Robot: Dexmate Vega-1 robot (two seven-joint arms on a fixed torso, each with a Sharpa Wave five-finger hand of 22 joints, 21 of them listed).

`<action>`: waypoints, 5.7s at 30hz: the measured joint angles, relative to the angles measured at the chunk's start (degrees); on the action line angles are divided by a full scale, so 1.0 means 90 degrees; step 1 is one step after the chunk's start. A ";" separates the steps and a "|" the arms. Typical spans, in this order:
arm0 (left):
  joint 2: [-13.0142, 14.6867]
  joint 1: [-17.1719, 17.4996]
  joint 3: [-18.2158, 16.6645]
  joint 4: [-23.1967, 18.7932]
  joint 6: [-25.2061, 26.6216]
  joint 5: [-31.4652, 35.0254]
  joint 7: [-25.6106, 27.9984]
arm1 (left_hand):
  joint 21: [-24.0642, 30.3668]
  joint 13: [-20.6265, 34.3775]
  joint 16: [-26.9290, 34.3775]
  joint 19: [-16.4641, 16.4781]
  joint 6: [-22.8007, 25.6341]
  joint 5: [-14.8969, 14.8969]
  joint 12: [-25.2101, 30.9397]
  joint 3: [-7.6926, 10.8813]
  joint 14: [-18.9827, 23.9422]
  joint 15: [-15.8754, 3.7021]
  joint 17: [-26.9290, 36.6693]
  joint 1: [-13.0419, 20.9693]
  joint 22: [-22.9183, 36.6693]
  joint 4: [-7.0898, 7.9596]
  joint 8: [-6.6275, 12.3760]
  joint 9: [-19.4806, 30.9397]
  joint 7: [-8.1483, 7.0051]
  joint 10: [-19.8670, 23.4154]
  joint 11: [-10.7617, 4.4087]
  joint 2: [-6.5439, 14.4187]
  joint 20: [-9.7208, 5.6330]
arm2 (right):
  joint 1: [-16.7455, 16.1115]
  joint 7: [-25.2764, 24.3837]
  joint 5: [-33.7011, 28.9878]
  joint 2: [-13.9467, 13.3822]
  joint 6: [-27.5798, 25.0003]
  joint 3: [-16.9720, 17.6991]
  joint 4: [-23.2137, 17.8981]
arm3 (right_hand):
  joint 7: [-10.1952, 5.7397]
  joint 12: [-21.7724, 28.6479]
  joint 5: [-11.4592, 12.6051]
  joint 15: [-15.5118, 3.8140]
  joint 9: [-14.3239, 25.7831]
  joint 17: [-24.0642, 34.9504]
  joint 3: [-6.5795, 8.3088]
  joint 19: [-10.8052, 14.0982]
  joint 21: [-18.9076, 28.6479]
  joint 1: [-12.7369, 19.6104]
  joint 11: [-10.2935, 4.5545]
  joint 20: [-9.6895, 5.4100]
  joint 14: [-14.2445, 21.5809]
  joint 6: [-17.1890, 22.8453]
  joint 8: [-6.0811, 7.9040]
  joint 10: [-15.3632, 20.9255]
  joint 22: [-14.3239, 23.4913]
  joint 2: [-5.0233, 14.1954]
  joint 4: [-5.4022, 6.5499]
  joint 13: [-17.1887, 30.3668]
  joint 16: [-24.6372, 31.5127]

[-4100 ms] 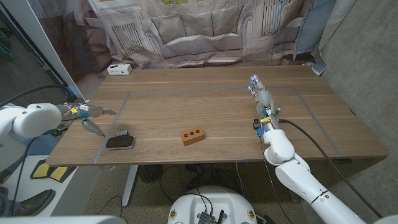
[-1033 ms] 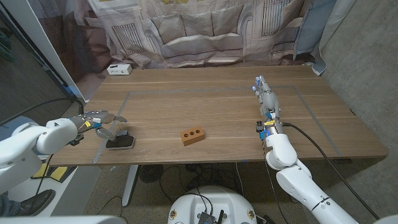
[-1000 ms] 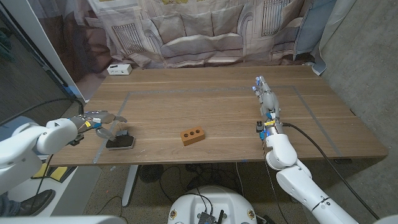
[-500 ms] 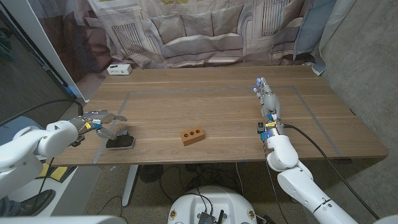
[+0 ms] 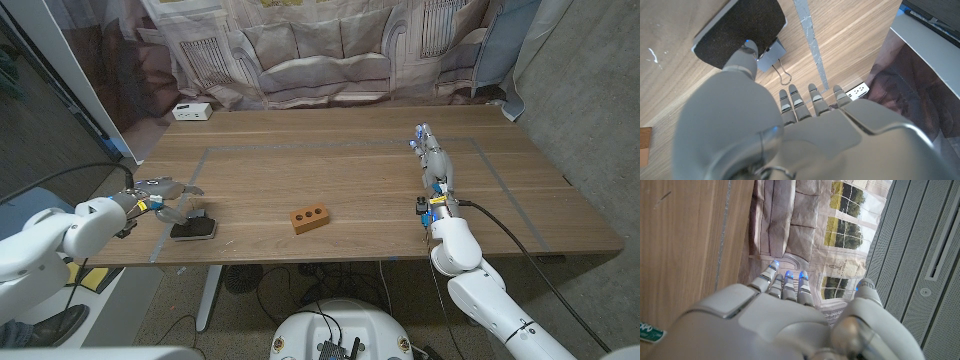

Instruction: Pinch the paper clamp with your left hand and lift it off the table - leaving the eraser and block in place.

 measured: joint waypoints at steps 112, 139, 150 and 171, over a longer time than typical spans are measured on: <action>0.0235 0.0076 0.0338 0.0026 0.0545 -0.0392 0.0686 | -0.0084 0.0435 -0.0026 0.0609 0.1708 -0.0143 0.0435 -0.0077 0.0942 -0.0062 0.0004 0.0225 0.0000 0.0006 0.0095 0.0016 0.0307 0.1793 -0.0217 0.0296 0.0035 | -0.0092 -0.0053 0.0141 -0.0056 -0.0218 0.0035 -0.0065 | -0.0034 0.0000 0.0000 0.0000 0.0030 -0.0003 -0.0027 -0.0035 0.0000 0.0000 -0.0012 0.0102 0.0067 0.0034 0.0001 0.0079 0.0000 0.0000 0.0027 0.0011 0.0000; 0.0087 -0.0205 0.0442 -0.0023 0.0868 -0.0766 0.0956 | 0.0000 0.0688 0.0050 0.1058 0.2500 -0.0169 0.0680 -0.0072 0.1386 -0.0093 0.0018 0.0445 0.0027 -0.0055 0.0243 0.0016 0.0480 0.2427 0.0036 0.0511 0.0035 | -0.0066 -0.0020 0.0290 -0.0063 -0.0258 0.0044 0.0038 | -0.0034 0.0000 0.0000 0.0000 0.0029 -0.0003 -0.0027 -0.0034 -0.0025 0.0000 -0.0012 0.0102 0.0067 0.0033 0.0001 0.0079 0.0000 0.0000 0.0027 0.0011 0.0000; 0.0314 -0.0342 0.0445 -0.0234 0.1241 -0.0655 0.0549 | 0.0000 0.0688 0.0050 0.1080 0.2427 -0.0172 0.0629 -0.0080 0.1454 -0.0093 -0.0001 0.0471 0.0015 -0.0062 0.0186 0.0047 0.0502 0.2422 0.0031 0.0535 0.0057 | 0.0030 0.0006 0.0354 -0.0031 -0.0260 0.0052 0.0162 | -0.0034 0.0000 0.0000 0.0000 0.0029 -0.0003 -0.0027 -0.0037 -0.0025 0.0000 -0.0012 0.0104 0.0067 0.0033 0.0000 0.0079 0.0000 0.0000 0.0027 0.0011 0.0000; 0.0503 -0.0739 0.0405 -0.0793 0.1473 -0.0233 0.0113 | 0.0000 0.0688 0.0050 0.1186 0.2760 -0.0161 0.0668 -0.0060 0.1601 -0.0093 0.0000 0.0506 0.0016 -0.0100 0.0214 0.0046 0.0578 0.2566 0.0175 0.0536 0.0044 | 0.0149 0.0125 0.0517 0.0056 -0.0118 -0.0008 0.0406 | -0.0034 0.0000 0.0000 -0.0001 0.0029 -0.0003 -0.0027 -0.0058 -0.0025 0.0000 -0.0012 0.0125 0.0067 0.0033 0.0001 0.0079 0.0000 0.0000 0.0027 0.0011 0.0000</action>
